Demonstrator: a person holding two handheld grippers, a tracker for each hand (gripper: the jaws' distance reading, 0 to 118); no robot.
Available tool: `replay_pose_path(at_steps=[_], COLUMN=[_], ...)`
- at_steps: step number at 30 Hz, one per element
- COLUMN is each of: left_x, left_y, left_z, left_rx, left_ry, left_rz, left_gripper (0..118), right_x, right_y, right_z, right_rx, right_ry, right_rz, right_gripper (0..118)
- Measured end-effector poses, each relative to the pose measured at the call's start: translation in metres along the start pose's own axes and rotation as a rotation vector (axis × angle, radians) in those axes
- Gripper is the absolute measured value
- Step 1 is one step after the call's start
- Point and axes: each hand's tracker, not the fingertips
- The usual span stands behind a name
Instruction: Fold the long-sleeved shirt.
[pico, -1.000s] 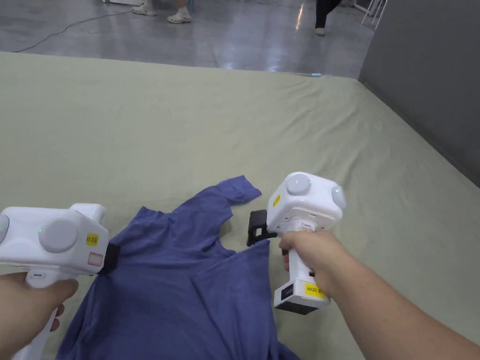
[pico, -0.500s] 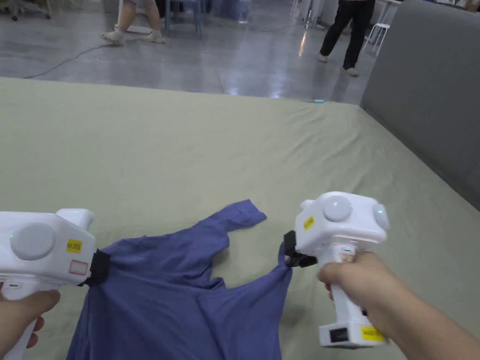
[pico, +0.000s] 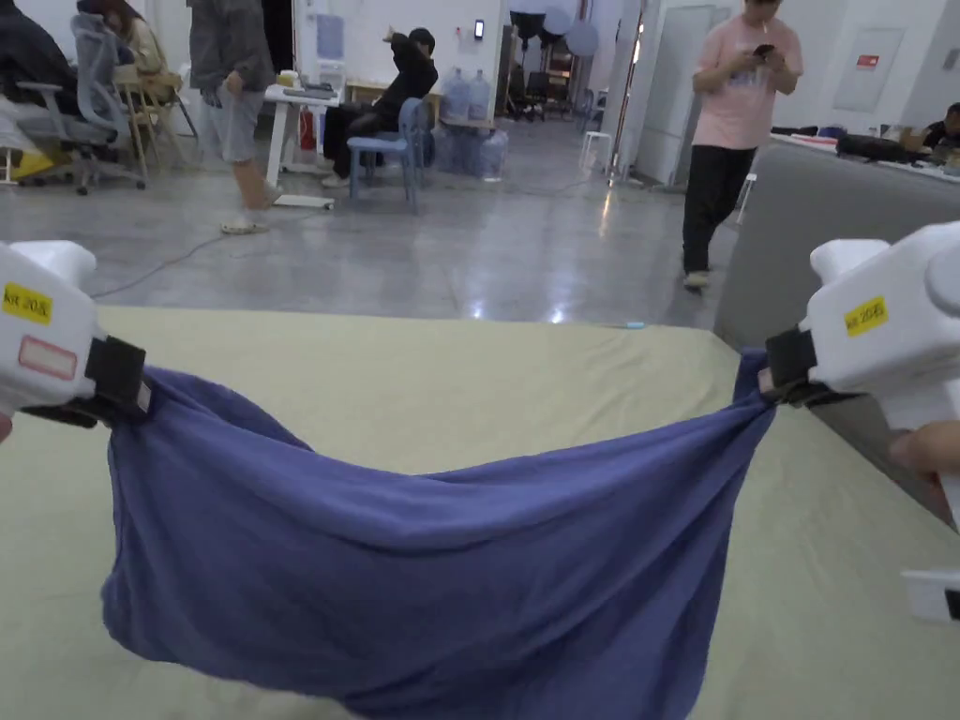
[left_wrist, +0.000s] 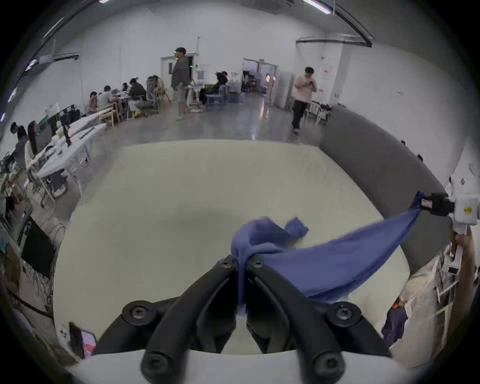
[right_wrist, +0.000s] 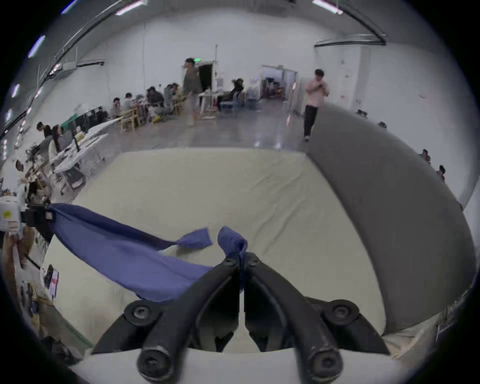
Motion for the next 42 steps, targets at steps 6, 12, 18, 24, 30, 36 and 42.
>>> replay_pose_path(at_steps=[6,12,18,24,30,36,42], left_x=[0.002,0.002,0.014,0.02,0.016,0.003,-0.013], left_y=[0.098,0.185,0.231,0.252,0.23,0.155,0.023], left_z=[0.022,0.018,0.021,0.019,-0.016,-0.107,-0.194], left_rx=[0.097,0.172,0.241,0.277,0.239,0.03,-0.256], left_ry=[-0.02,0.034,0.08,0.111,0.127,0.135,0.128], left_rz=[0.034,0.107,0.105,0.096,0.041,0.028,-0.039], left_gripper=[0,0,0,0,0,0,0], right_x=[0.004,-0.001,0.005,0.002,0.008,0.005,0.002], right_y=[0.103,0.183,0.235,0.255,0.237,0.138,-0.011], right_z=[0.017,0.02,0.003,-0.013,-0.047,-0.127,-0.22], right_rx=[0.094,0.164,0.214,0.241,0.223,0.124,-0.102], right_ry=[-0.068,-0.114,-0.131,-0.147,-0.143,-0.082,-0.064], right_rz=[-0.02,-0.041,-0.09,-0.087,-0.091,-0.112,-0.077], right_gripper=[0,0,0,0,0,0,0])
